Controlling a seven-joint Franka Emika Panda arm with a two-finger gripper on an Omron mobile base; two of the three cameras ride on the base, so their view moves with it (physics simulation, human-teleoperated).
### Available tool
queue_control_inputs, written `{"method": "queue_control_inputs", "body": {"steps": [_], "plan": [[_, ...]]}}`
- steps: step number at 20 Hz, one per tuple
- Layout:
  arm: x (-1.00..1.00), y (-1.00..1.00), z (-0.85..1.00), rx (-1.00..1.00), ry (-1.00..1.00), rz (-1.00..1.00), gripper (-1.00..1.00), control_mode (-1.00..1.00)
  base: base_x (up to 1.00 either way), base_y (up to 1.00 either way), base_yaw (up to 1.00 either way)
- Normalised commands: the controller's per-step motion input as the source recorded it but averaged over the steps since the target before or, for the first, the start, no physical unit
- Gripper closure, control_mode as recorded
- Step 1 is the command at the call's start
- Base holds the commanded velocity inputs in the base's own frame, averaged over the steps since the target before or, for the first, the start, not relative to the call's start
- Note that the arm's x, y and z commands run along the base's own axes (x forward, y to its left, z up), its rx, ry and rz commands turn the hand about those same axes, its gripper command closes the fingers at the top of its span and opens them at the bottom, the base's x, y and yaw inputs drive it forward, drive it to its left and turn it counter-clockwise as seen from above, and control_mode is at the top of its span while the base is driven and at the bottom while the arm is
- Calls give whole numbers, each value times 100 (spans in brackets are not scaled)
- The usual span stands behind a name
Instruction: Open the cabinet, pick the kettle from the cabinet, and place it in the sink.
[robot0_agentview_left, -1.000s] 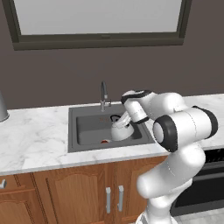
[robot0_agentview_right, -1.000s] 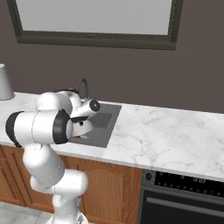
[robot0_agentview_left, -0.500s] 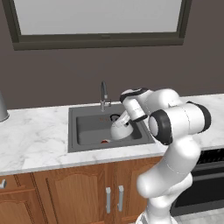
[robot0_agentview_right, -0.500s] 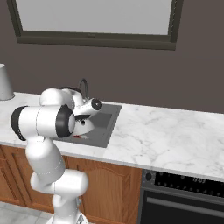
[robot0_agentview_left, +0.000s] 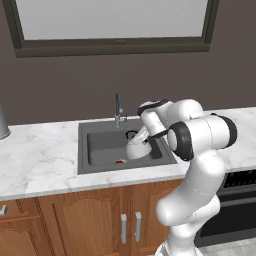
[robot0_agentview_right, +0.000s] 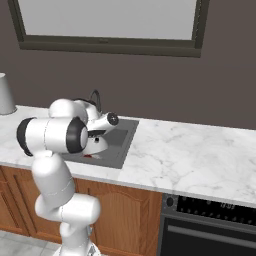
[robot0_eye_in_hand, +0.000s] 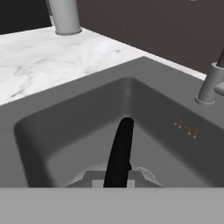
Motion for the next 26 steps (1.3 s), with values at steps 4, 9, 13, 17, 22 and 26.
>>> {"method": "queue_control_inputs", "body": {"steps": [4, 9, 13, 17, 22, 26], "plan": [[-5, 11, -26, 0, 0, -1, 100, -100, 0, 0, 0], [-10, 14, -28, -1, 0, -3, 100, -100, 0, 0, 0], [-14, 17, -29, -1, 0, -4, 100, -100, 0, 0, 0], [-19, 22, -29, -2, 0, -7, 100, -100, 0, 0, 0], [-25, 26, -34, -4, -1, -9, 100, -100, 0, 0, 0], [-28, 25, -38, -7, 0, -10, 100, -100, 0, 0, 0]]}}
